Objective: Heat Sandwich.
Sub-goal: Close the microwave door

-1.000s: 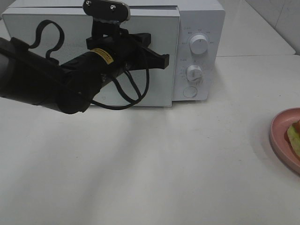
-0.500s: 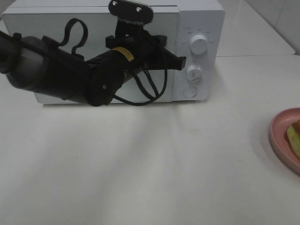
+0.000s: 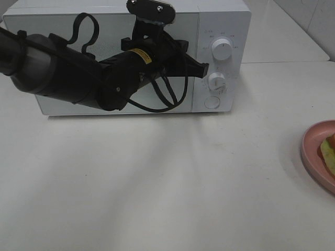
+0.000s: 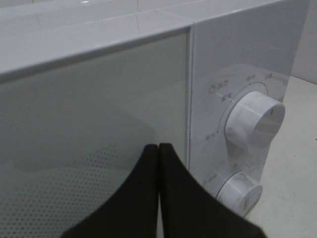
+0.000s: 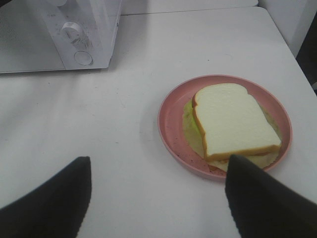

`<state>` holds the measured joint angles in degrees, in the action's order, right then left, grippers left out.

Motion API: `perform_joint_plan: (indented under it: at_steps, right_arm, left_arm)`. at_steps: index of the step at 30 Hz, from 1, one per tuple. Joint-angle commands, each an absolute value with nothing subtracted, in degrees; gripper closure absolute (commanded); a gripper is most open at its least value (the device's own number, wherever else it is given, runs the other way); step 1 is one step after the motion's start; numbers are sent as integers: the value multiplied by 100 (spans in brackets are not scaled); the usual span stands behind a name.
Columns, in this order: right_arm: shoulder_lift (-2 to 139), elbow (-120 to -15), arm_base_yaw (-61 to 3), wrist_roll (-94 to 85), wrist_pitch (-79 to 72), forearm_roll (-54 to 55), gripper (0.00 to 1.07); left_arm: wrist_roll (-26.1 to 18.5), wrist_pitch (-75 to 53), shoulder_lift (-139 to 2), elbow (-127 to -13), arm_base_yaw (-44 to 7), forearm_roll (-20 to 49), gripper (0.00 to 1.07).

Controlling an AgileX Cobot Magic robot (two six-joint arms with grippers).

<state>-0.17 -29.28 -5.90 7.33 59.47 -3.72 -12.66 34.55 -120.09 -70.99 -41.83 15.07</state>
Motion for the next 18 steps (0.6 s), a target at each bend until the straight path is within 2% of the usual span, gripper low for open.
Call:
perform_joint_plan:
  at_steps: [1,10,18]
  right_arm:
    - [-183,-2916,-561,733,5942,-367,35]
    - [-183,-2916,-561,733,5942,-367,35]
    - [-183,-2916,-561,733,5942,-367,35]
  left_arm:
    - [-1238,3873,-12055,-7271,-3810,2200,107]
    - [-1238,3764,-12038,-7271,-3845,2194,107]
    - [-1329,3083,-11694,-7059,-4097,2183,107]
